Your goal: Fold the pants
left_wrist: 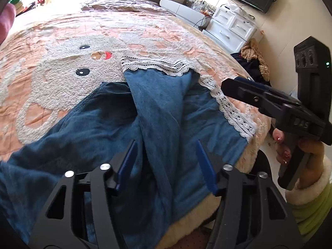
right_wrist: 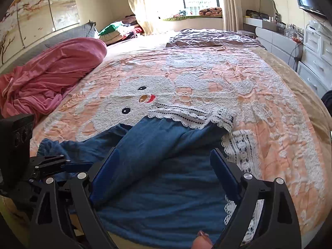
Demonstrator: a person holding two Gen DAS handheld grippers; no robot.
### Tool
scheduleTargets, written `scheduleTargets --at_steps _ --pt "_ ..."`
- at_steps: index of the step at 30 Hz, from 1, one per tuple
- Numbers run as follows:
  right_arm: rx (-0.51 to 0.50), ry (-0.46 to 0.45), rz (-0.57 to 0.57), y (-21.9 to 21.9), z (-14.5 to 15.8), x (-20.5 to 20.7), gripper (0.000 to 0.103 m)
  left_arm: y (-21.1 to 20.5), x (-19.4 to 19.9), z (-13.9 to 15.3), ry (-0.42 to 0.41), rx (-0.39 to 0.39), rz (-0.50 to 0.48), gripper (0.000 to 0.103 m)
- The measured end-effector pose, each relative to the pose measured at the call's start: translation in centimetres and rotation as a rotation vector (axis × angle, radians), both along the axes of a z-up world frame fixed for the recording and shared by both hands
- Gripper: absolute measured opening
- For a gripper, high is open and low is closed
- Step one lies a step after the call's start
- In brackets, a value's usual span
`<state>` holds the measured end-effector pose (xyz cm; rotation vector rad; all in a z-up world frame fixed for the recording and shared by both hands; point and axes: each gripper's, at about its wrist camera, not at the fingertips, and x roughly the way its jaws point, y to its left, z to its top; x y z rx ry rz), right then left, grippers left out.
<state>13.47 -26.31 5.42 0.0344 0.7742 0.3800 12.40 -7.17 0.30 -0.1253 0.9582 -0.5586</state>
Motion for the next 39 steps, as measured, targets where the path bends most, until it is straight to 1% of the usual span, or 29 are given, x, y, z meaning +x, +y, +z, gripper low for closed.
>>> scheduleTargets --at_steps 1,4,7,10,14,18,20,21,23,24,25,26,27,28,29,30,31,33,36,38,39 --pt "-0.012 0.005 -0.003 0.2 -0.1 0.5 0.088 0.0 0.5 -0.4 0.014 -0.005 0.001 0.036" --pt "-0.038 0.029 0.011 1.1 -0.5 2.2 0.088 0.0 1.3 -1.7 0.041 -0.049 0.0 0.03" --pt "-0.062 0.051 0.036 2.7 -1.1 4.3 0.088 0.3 1.8 -2.7 0.063 -0.066 0.009 0.024" --pt "-0.097 0.066 0.054 4.6 -1.8 6.9 0.088 0.6 1.6 -2.6 0.048 -0.085 -0.002 0.021" --pt "-0.131 0.115 0.054 7.2 -3.2 11.1 0.088 0.6 1.1 -2.2 0.019 -0.1 -0.022 0.02" --pt "-0.217 0.162 0.035 9.8 -5.1 14.7 0.086 0.6 0.8 -2.0 0.008 -0.099 -0.029 0.02" --pt "-0.242 0.191 0.027 10.7 -6.1 15.9 0.084 0.8 0.9 -2.1 0.013 -0.106 -0.024 0.02" --pt "-0.257 0.204 0.019 11.0 -6.6 16.5 0.081 0.8 0.9 -2.1 0.015 -0.108 -0.021 0.02" --pt "-0.293 0.222 0.012 11.5 -7.7 17.2 0.067 0.9 0.9 -2.2 0.017 -0.106 -0.017 0.02" --pt "-0.305 0.222 0.008 11.6 -8.0 17.4 0.052 1.0 1.0 -2.3 0.018 -0.107 -0.015 0.02" --pt "-0.3 0.217 0.012 11.4 -8.2 17.5 0.041 1.0 1.0 -2.3 0.019 -0.105 -0.012 0.02" --pt "-0.286 0.209 0.013 11.2 -8.1 17.5 0.034 1.1 1.0 -2.4 0.018 -0.102 -0.009 0.02" --pt "-0.267 0.203 0.01 10.8 -7.8 17.5 0.017 1.0 1.2 -2.4 0.016 -0.101 -0.005 0.021" --pt "-0.227 0.198 0.003 10.0 -7.4 17.4 0.011 1.0 1.0 -2.3 0.014 -0.104 -0.001 0.025" --pt "-0.19 0.191 -0.003 9.3 -6.8 17.1 0.011 1.1 1.0 -2.3 0.016 -0.112 0.002 0.028" --pt "-0.152 0.181 -0.007 8.6 -6.2 16.8 0.011 1.2 1.1 -2.3 0.016 -0.119 0.007 0.034" --pt "-0.114 0.166 -0.014 7.7 -5.5 16.4 0.011 1.3 1.1 -2.3 0.014 -0.125 0.01 0.037" --pt "-0.046 0.145 -0.02 6.2 -4.2 15.5 0.011 1.1 1.1 -2.2 0.008 -0.126 0.009 0.038" --pt "0.066 0.117 -0.036 3.9 -2.2 13.9 0.011 0.7 0.8 -2.1 -0.006 -0.118 -0.008 0.038" --pt "0.106 0.097 -0.044 2.9 -1.2 12.8 0.011 0.3 0.5 -2.0 -0.02 -0.111 -0.02 0.023" --pt "0.121 0.088 -0.051 2.3 -0.8 12.4 0.011 0.0 0.6 -1.9 -0.021 -0.113 -0.034 0.014"
